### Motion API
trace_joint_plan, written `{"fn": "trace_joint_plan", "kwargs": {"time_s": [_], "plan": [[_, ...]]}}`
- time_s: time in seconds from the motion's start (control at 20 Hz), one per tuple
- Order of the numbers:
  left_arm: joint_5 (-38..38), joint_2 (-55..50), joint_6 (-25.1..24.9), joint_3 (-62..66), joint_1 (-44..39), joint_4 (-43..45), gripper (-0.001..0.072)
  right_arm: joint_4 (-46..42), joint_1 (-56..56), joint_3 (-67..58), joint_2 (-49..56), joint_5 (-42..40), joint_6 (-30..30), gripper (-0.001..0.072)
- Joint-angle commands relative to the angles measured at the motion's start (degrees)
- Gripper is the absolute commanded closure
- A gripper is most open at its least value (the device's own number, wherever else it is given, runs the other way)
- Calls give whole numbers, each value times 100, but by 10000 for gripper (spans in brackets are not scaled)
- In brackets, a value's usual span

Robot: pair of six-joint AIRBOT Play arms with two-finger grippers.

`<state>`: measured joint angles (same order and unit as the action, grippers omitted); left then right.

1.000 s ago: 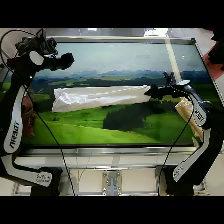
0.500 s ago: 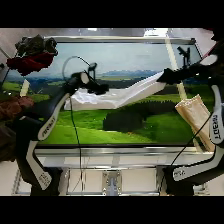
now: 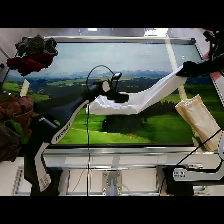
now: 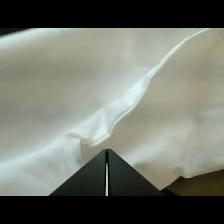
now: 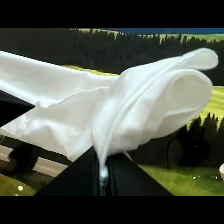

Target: Fold the shirts.

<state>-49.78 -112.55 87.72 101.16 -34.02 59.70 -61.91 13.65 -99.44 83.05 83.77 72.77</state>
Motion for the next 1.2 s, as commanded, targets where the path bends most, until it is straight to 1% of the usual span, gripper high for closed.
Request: {"fn": "trace_joint_plan", "kwargs": {"time_s": [0.0, 0.1, 0.2, 0.25, 0.35, 0.4, 0.45, 0.6, 0.7, 0.75, 0.8, 0.85, 0.9, 1.0, 1.05, 1.15], "plan": [[-216, 188, -297, 1093, 273, -87, 690, -297, -691, -24, 55, -297, 140, 688], [-317, 468, -531, 1816, 660, -9, 690, -291, -1276, -24, 243, -448, 275, 688], [-170, 957, -649, 1882, 1064, 260, 690, -282, -1945, -24, 459, -584, 402, 688], [-243, 1204, -651, 1882, 1298, 531, 690, -282, -2323, -24, 555, -750, 407, 688], [-474, 1565, -647, 1882, 1738, 986, 690, -282, -3049, -24, 708, -1309, 476, 688], [-616, 1692, -649, 1882, 1967, 1119, 690, -260, -3379, -24, 815, -1650, 612, 689], [-758, 1770, -647, 1882, 2162, 1191, 690, -157, -3650, -24, 957, -1899, 732, 689], [-1213, 1816, -647, 1818, 2662, 1213, 689, 822, -4332, -24, 1652, -2605, 737, 689], [-1410, 1823, -649, 1576, 2844, 1213, 689, 1097, -4673, -24, 2107, -2951, 739, 684], [-1515, 1821, -656, 1449, 2896, 1220, 689, 1043, -4787, -24, 2286, -2990, 739, 652], [-1622, 1821, -669, 1338, 2924, 1266, 689, 922, -4806, -24, 2389, -2931, 750, 474], [-1707, 1821, -730, 1283, 2933, 1285, 689, 656, -4780, -24, 2426, -2859, 933, 259], [-1762, 1821, -807, 1268, 2938, 1283, 689, 286, -4664, -24, 2402, -2811, 1228, 241], [-1757, 1823, -824, 1270, 2938, 1274, 689, -197, -4256, -26, 2238, -2529, 1443, 241], [-1757, 1821, -824, 1270, 2938, 1274, 689, -538, -3991, -24, 2111, -2245, 1482, 242], [-1762, 1823, -822, 1270, 2938, 1272, 689, -1349, -3355, -24, 1908, -1506, 1849, 241]]}}
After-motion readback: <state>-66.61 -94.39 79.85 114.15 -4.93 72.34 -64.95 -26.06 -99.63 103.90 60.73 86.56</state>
